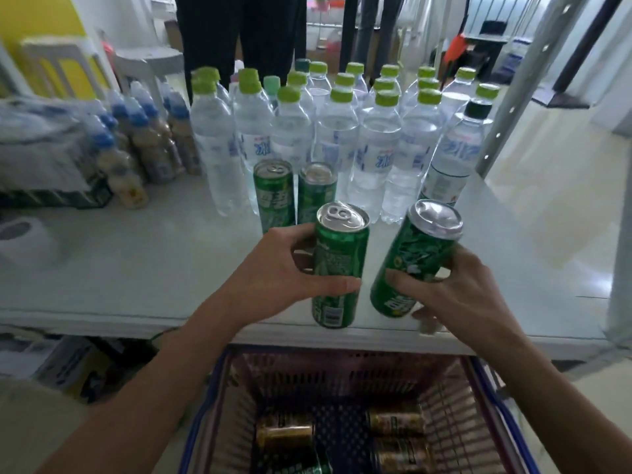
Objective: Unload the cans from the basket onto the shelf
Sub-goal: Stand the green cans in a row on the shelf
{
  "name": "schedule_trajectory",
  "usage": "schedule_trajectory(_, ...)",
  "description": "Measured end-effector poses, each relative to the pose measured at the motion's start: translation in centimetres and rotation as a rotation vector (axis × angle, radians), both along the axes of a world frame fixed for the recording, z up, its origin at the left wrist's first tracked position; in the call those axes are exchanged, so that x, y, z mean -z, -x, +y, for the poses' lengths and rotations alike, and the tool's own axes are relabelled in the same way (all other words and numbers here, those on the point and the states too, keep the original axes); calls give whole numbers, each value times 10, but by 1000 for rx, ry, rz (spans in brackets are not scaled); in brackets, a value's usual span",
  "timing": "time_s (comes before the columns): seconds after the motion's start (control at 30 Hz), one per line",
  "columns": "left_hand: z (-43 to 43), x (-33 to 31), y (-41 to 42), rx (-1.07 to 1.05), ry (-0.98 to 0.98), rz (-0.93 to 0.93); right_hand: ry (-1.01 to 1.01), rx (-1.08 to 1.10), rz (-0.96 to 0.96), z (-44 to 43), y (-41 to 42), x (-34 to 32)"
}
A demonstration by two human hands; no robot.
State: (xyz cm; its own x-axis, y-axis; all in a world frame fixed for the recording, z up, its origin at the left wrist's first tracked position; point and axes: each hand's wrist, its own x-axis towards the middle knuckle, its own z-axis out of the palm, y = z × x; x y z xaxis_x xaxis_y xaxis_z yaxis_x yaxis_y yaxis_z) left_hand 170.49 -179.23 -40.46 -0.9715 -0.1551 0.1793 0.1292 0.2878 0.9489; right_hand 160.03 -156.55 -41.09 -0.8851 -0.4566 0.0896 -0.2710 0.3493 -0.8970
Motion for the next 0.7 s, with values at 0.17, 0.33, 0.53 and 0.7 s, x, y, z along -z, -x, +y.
schedule_trajectory(0.17, 9, 6, 27, -167, 35, 20, 20, 110, 37, -11, 13, 1)
schedule_trajectory(0.33, 14, 6, 47, -300, 116, 43, -17, 185, 87, -21, 22, 3)
schedule_trajectory(0.53, 25, 27, 61, -414, 127, 70, -95, 198, 171, -27, 34, 12)
schedule_trajectory(0.7, 33, 38, 65, -493, 235, 96, -106, 202, 211, -25, 42, 22)
